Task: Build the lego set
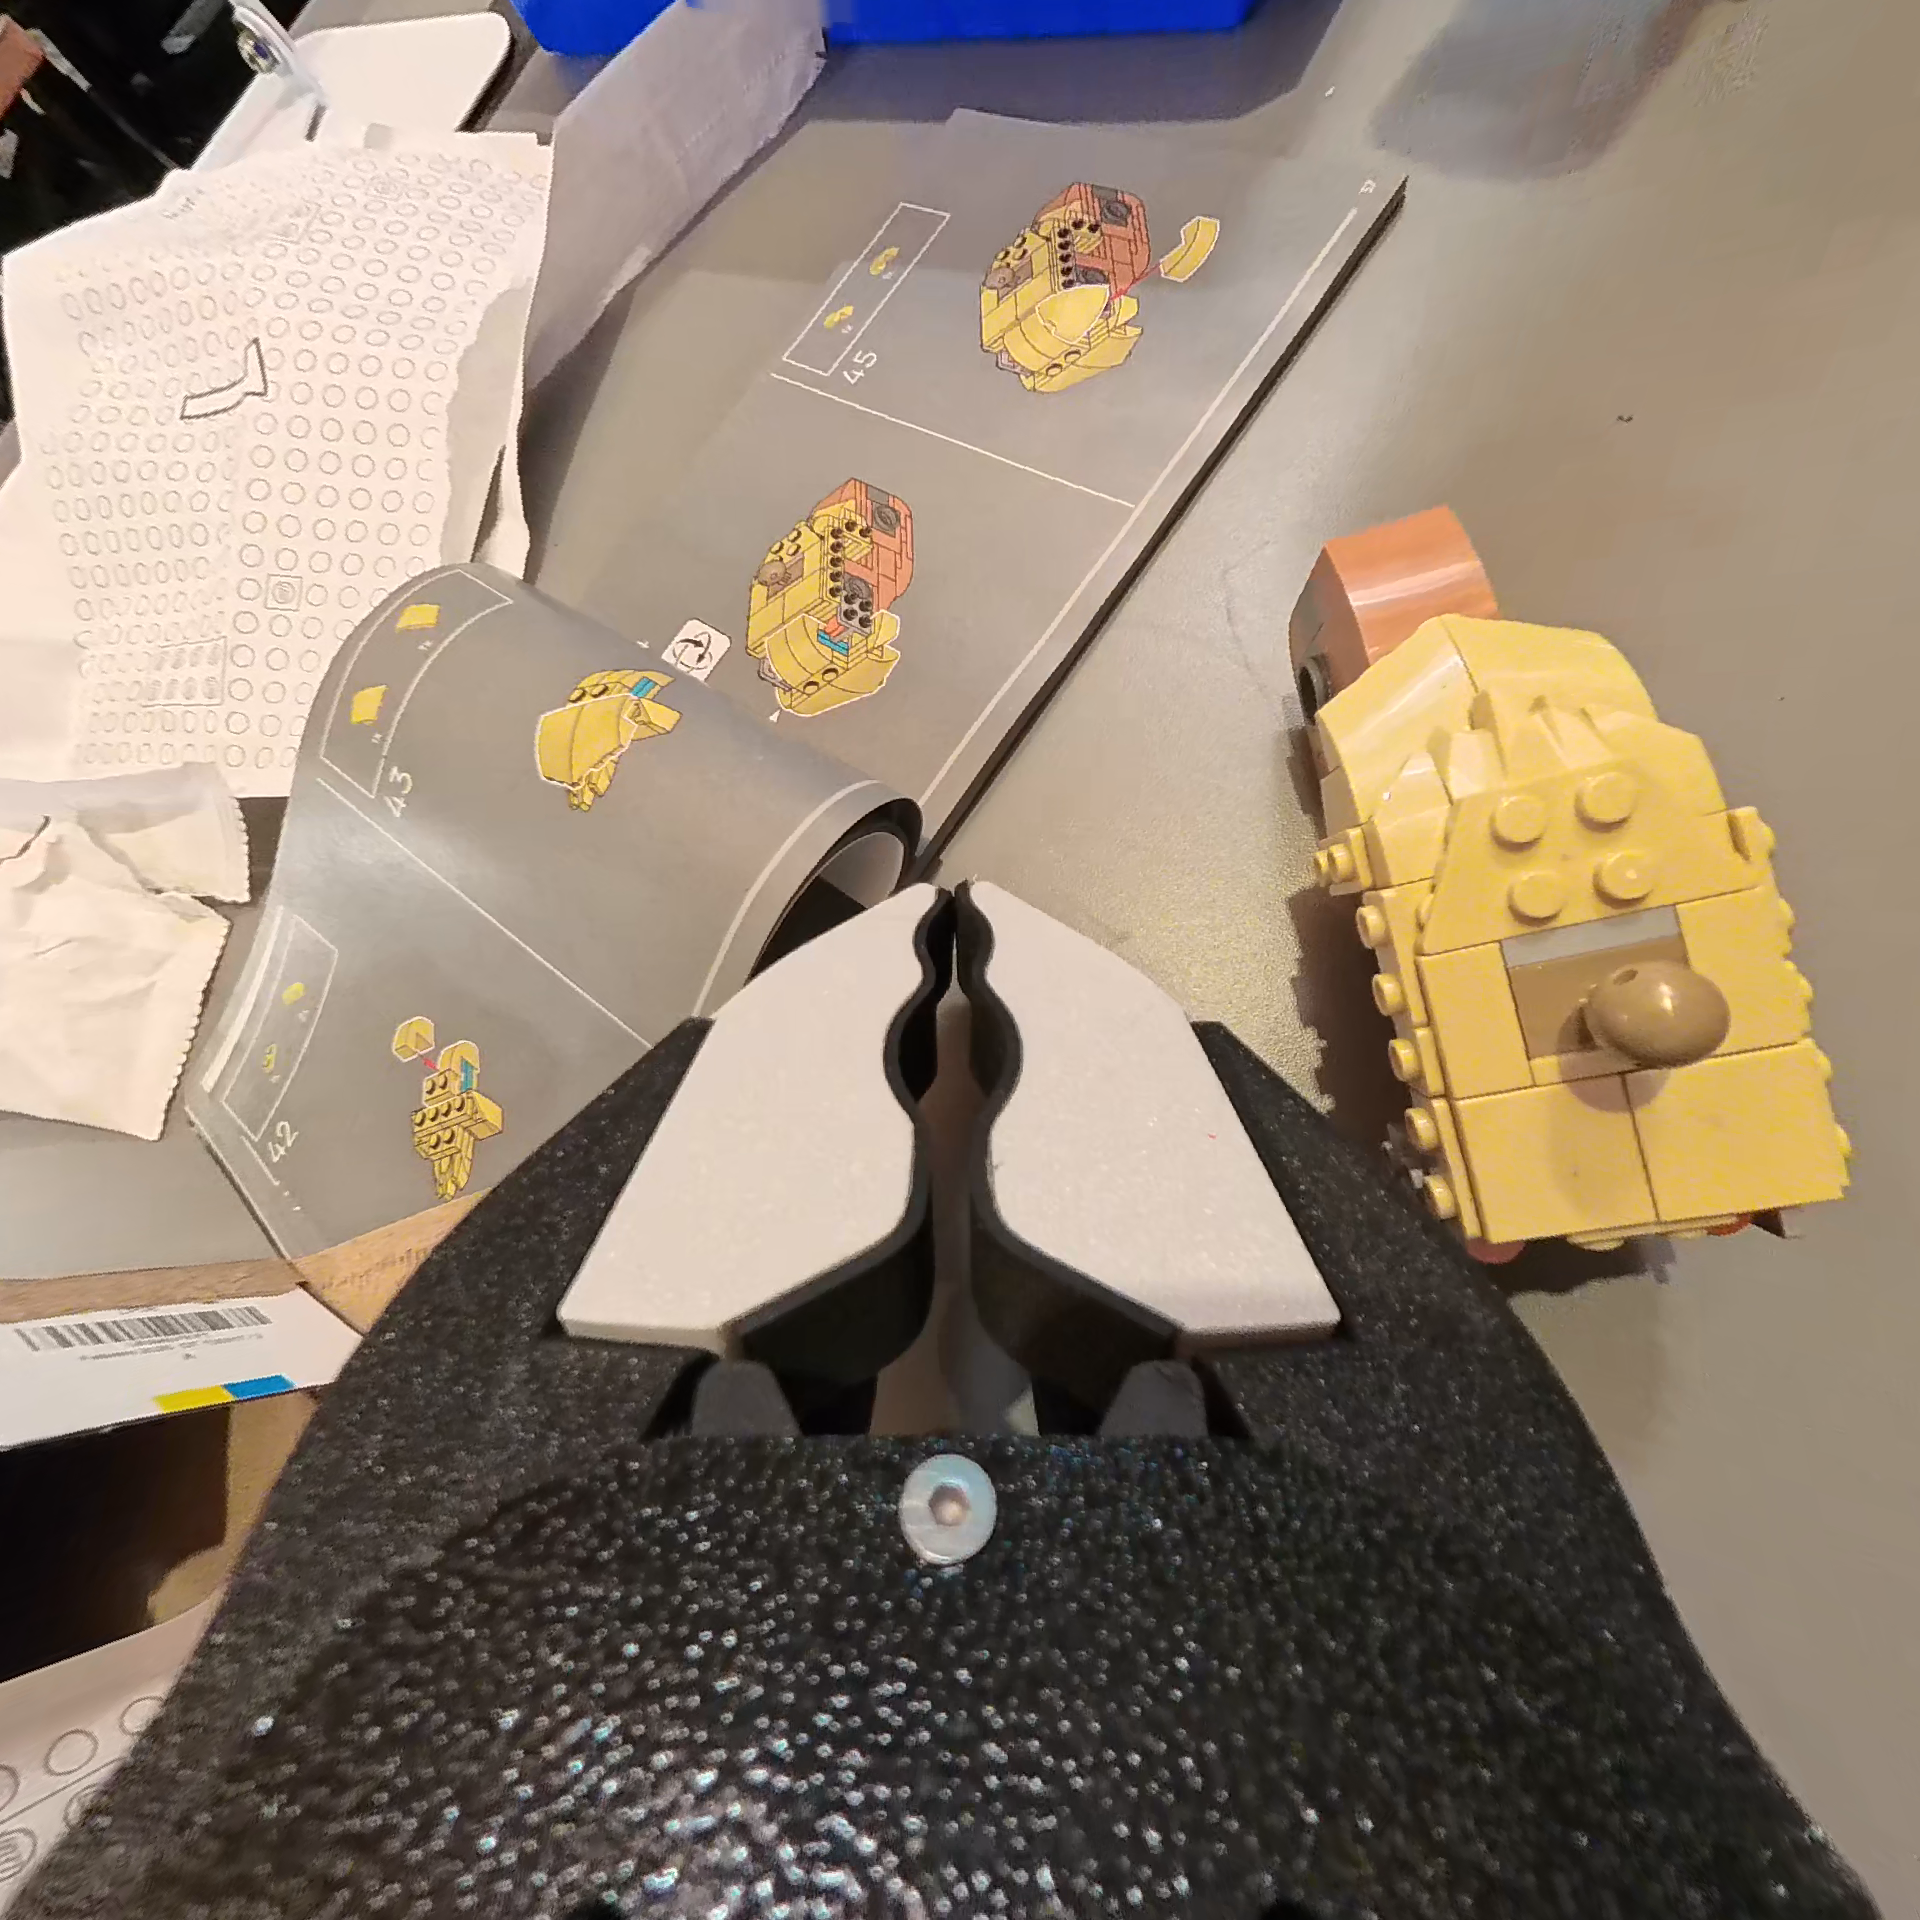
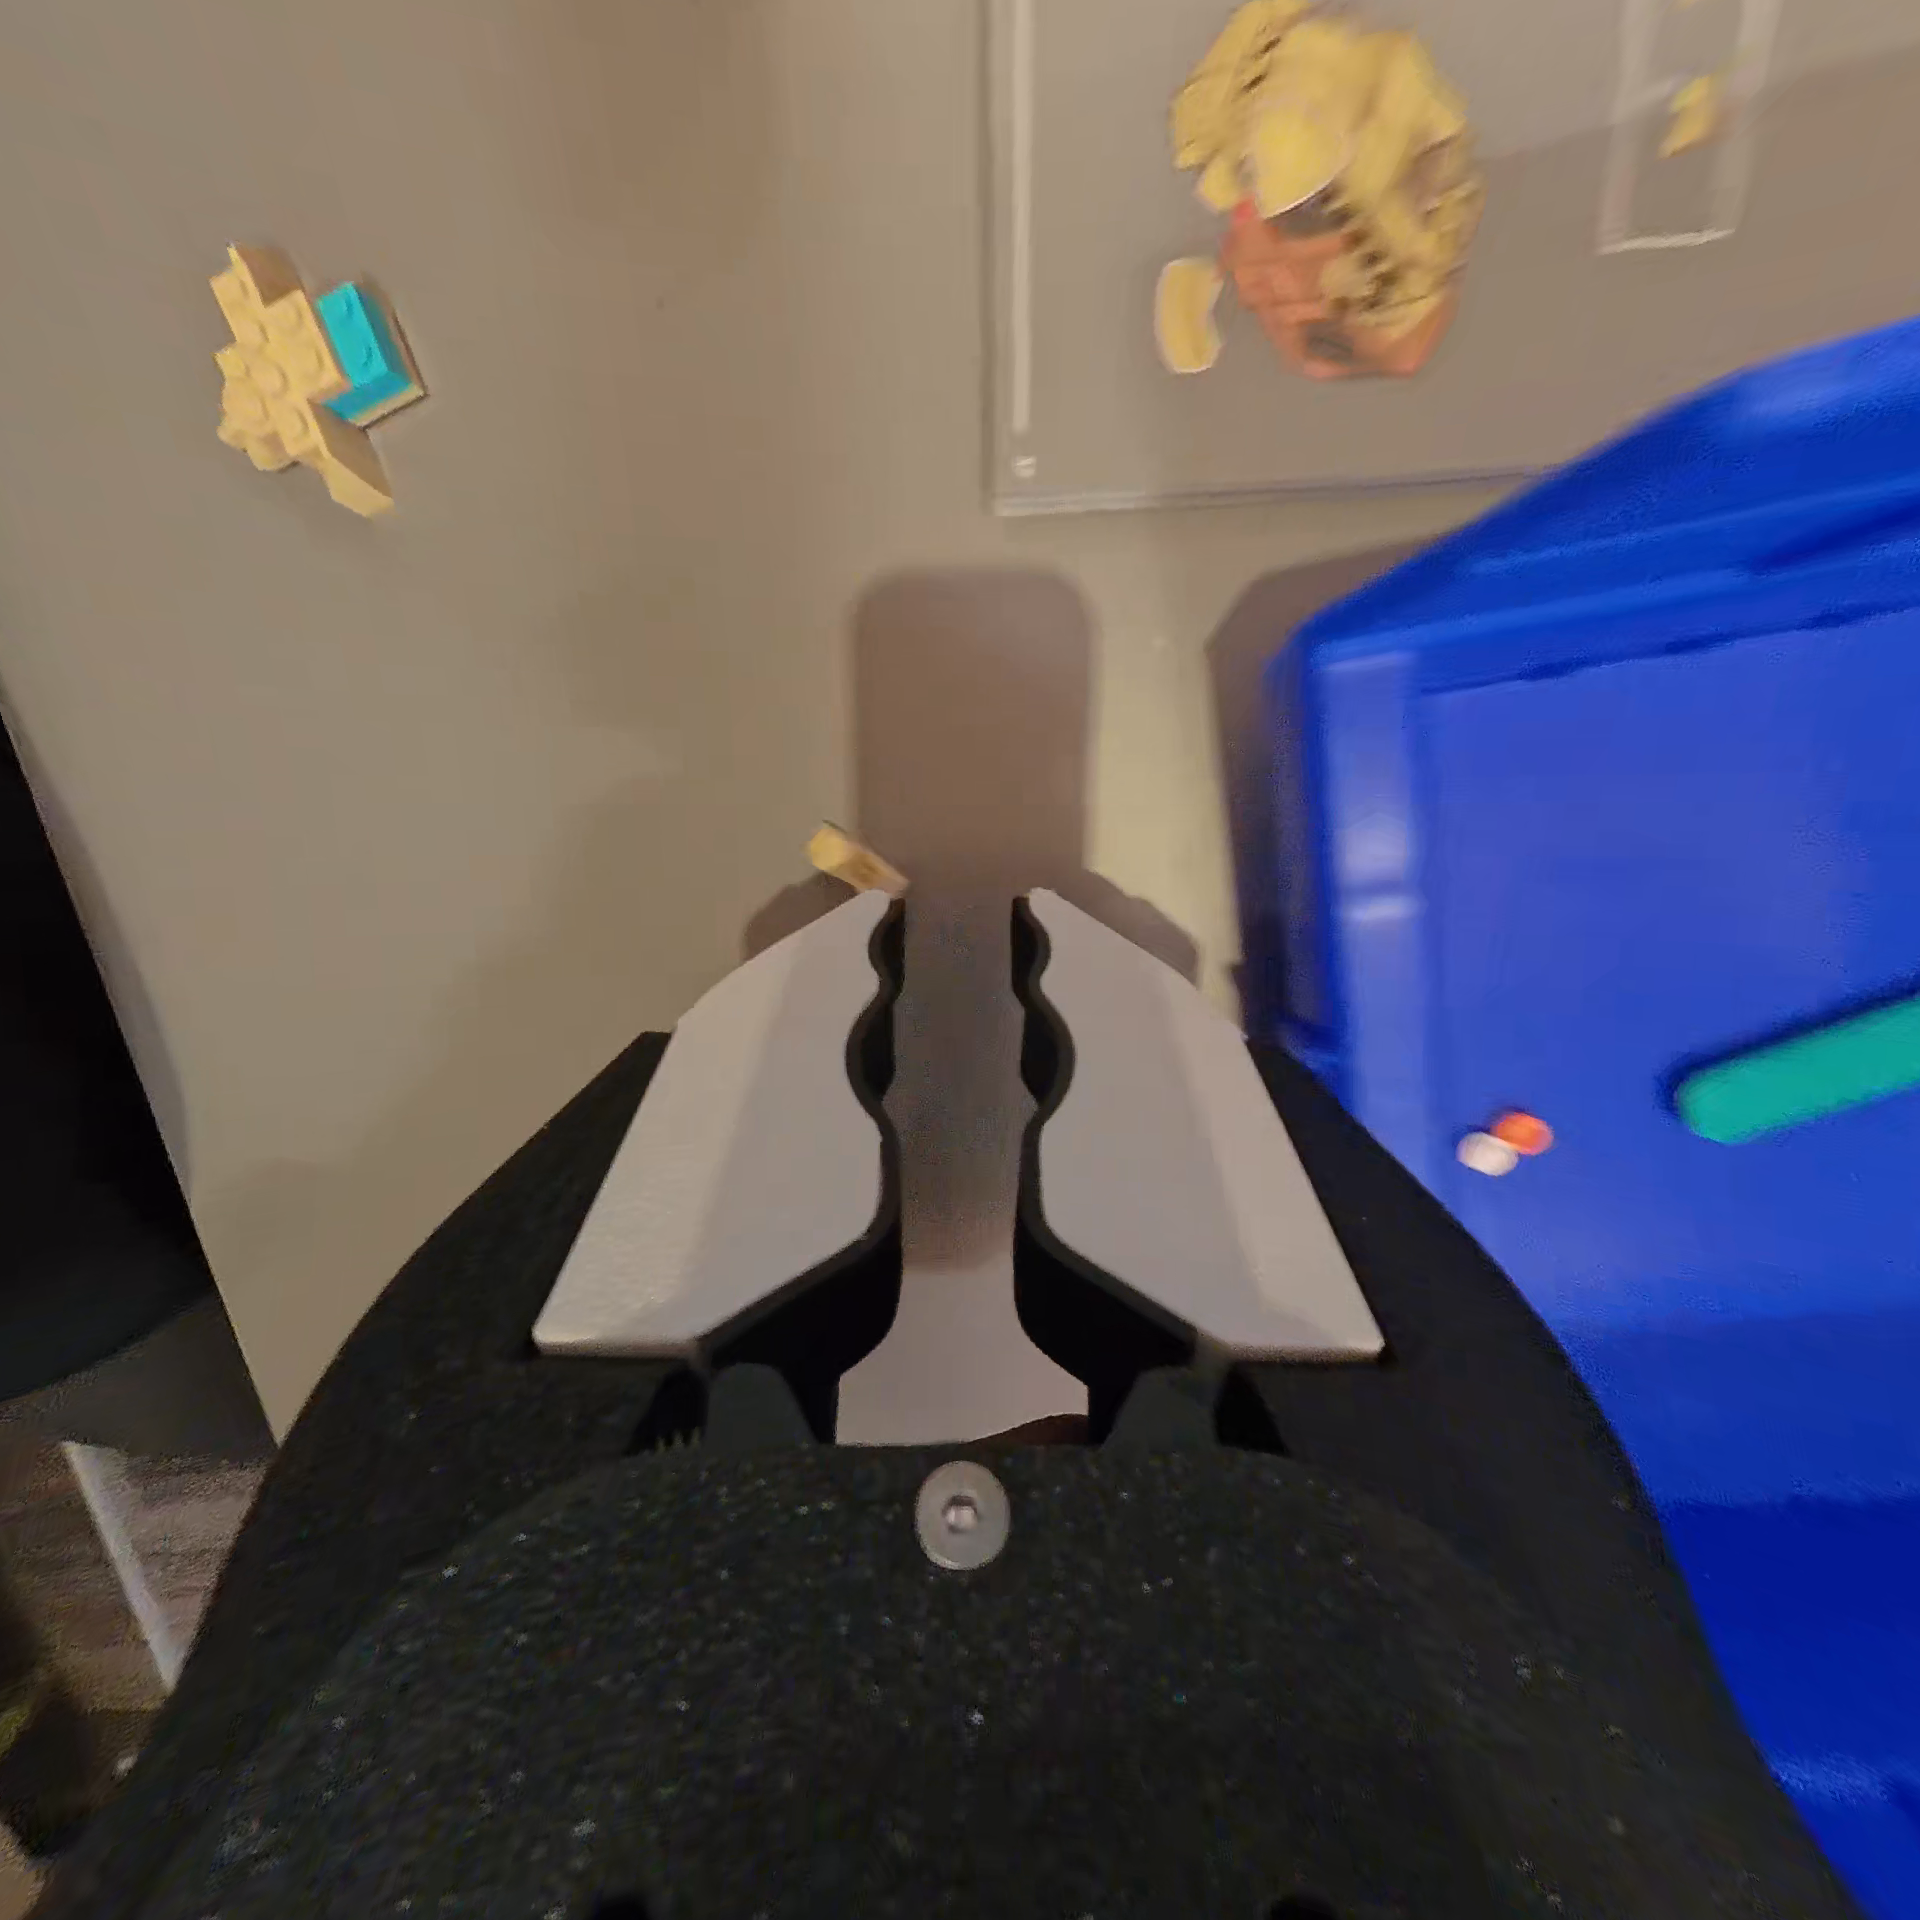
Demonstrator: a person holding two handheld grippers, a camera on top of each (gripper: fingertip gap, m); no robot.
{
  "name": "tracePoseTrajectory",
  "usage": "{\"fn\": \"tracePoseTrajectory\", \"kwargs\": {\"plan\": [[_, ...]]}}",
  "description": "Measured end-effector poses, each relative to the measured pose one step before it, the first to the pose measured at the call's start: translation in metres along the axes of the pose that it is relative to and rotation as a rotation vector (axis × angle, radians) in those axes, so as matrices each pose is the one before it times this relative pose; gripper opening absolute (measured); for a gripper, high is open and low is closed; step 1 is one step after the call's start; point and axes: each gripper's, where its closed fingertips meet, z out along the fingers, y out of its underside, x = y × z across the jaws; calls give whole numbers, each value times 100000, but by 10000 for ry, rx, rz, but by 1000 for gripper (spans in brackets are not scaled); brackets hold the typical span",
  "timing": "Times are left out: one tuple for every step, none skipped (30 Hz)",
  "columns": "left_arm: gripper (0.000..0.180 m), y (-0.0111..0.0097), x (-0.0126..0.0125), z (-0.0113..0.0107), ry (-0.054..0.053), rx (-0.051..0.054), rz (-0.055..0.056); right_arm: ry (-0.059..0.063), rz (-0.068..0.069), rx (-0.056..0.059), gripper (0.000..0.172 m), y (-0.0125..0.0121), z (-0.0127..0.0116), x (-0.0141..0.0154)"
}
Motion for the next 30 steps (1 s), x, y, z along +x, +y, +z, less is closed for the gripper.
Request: {"fn": "tracePoseTrajectory", "kwargs": {"plan": [[0,11,23,5,7,-12,6,180,-58,54,21,-280,-1135,954],[0,2,14,19,14,-6,3,289,-58,67,21,-340,-1240,1331],[0,26,19,12,13,-16,7,386,-11,81,20,-361,-1227,1776],[0,11,27,20,7,-18,17,512,73,-8,20,-239,-1067,2344],[0,6,40,28,6,-15,28,720,172,-174,20,36,-719,3033],[0,10,40,26,5,-23,37,879,266,-365,21,318,-203,3557],[0,34,37,28,-1,-28,46,863,348,-445,21,449,411,3666],[0,11,39,15,-4,-18,40,780,381,-498,20,476,990,3506],[0,9,23,6,2,-4,27,471,357,-508,20,405,1427,2841],[0,2,26,-6,4,3,22,162,249,-463,20,262,1638,2066],[0,-6,0,-7,-4,10,10,126,63,-392,21,132,1621,1653],[0,-7,-10,-11,-5,8,-2,136,-75,-356,20,117,1466,1284],[0,-1,-9,1,-6,6,-8,100,-253,-511,19,346,1178,896],[0,5,-8,-3,-1,1,-1,358,-300,-577,19,400,718,957],[0,16,1,7,7,-5,-3,332,-225,-204,19,-80,356,718],[0,1,14,4,10,-8,1,144,-52,-52,18,-307,157,353],[0,-3,28,12,16,-1,15,-30,69,31,16,-396,40,37],[0,15,35,17,17,-17,12,33,65,5,16,-346,-11,3],[0,30,30,20,15,-23,19,-70,-31,73,16,-391,-34,-283],[0,12,31,4,2,-11,26,-51,-99,-20,15,-249,37,-348],[0,2,25,-5,0,-2,25,82,-178,-176,15,-26,143,-215],[0,9,34,6,2,-9,22,186,-234,-243,15,68,232,-75],[0,11,23,14,2,-17,20,69,-190,-168,15,-48,280,-228],[0,13,6,18,-3,-16,16,-111,-90,-13,15,-276,244,-450],[0,11,2,4,-2,-8,7,-158,-35,146,15,-515,145,-476],[0,15,-4,2,-1,-2,-3,-26,-46,229,14,-606,6,-263],[0,-11,-8,1,2,5,-8,26,-82,264,14,-618,-113,-121],[0,6,-17,-9,3,1,-14,-30,45,288,13,-565,-222,-76],[0,11,-10,-1,3,-2,-10,-2,223,242,13,-374,-292,158],[0,6,-6,-3,-1,0,-3,105,327,106,13,-47,-264,458]]}}
